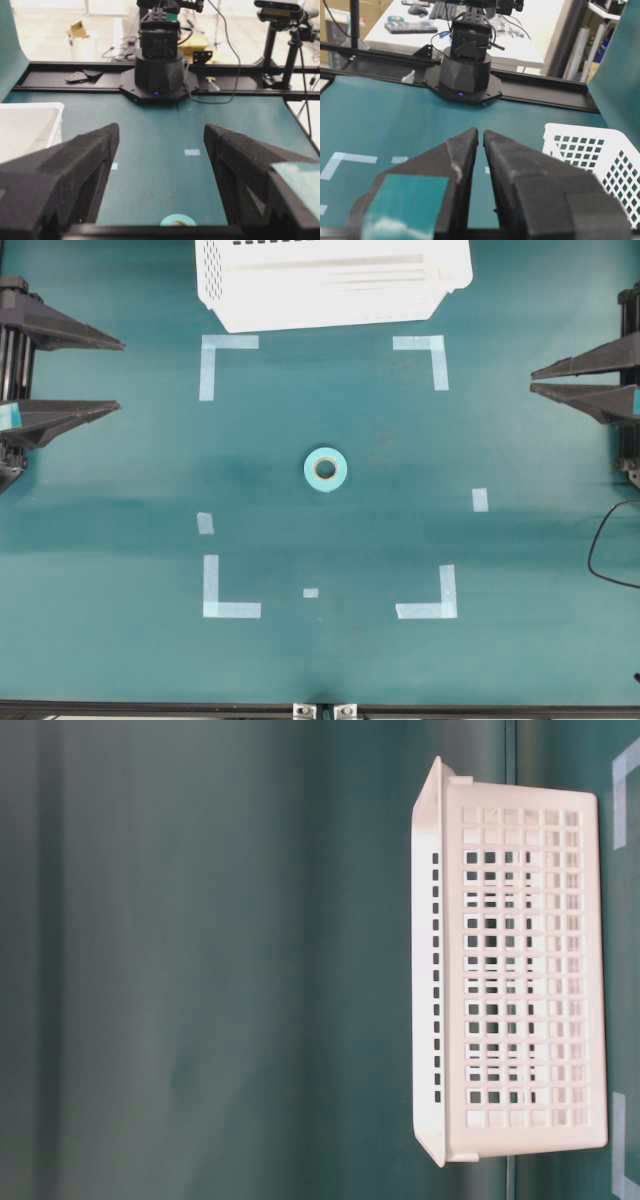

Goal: Put the tape in the middle into the white basket.

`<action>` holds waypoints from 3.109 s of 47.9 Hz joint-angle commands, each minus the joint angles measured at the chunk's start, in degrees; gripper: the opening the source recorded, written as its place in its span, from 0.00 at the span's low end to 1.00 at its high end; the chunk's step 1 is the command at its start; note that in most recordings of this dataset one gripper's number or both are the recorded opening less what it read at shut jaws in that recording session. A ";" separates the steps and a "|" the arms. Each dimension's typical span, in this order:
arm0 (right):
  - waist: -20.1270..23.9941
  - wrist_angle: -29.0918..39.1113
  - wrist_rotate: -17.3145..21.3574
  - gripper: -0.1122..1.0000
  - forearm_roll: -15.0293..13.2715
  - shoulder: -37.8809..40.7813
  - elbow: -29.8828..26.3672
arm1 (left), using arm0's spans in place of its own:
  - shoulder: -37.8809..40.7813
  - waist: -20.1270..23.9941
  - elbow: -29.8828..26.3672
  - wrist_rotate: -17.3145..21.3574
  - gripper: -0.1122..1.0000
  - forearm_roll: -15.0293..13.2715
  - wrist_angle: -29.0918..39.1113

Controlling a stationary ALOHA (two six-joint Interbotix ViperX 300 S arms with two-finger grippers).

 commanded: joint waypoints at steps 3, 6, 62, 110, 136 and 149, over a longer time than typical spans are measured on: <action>0.00 -0.97 0.26 0.30 0.00 0.00 -0.18 | 0.26 -0.53 0.44 0.44 0.30 -1.32 -0.97; -0.09 -1.58 0.44 0.18 -0.09 -0.44 0.62 | 0.26 -0.53 0.88 0.44 0.18 -1.32 -0.97; -2.20 -3.60 1.67 0.99 0.79 10.02 -2.02 | -20.74 -0.79 15.03 -0.26 0.00 -1.49 12.30; -2.46 -3.78 6.68 0.99 1.23 28.21 -8.26 | -24.17 -0.79 20.48 -0.26 0.00 -1.41 18.81; -2.29 -3.87 6.86 0.99 1.23 39.11 -12.83 | -24.61 -0.70 20.83 -0.09 0.00 -1.41 18.81; -1.67 -4.92 6.86 0.99 1.14 42.98 -14.24 | -24.70 -0.70 20.83 0.26 0.00 -1.41 18.81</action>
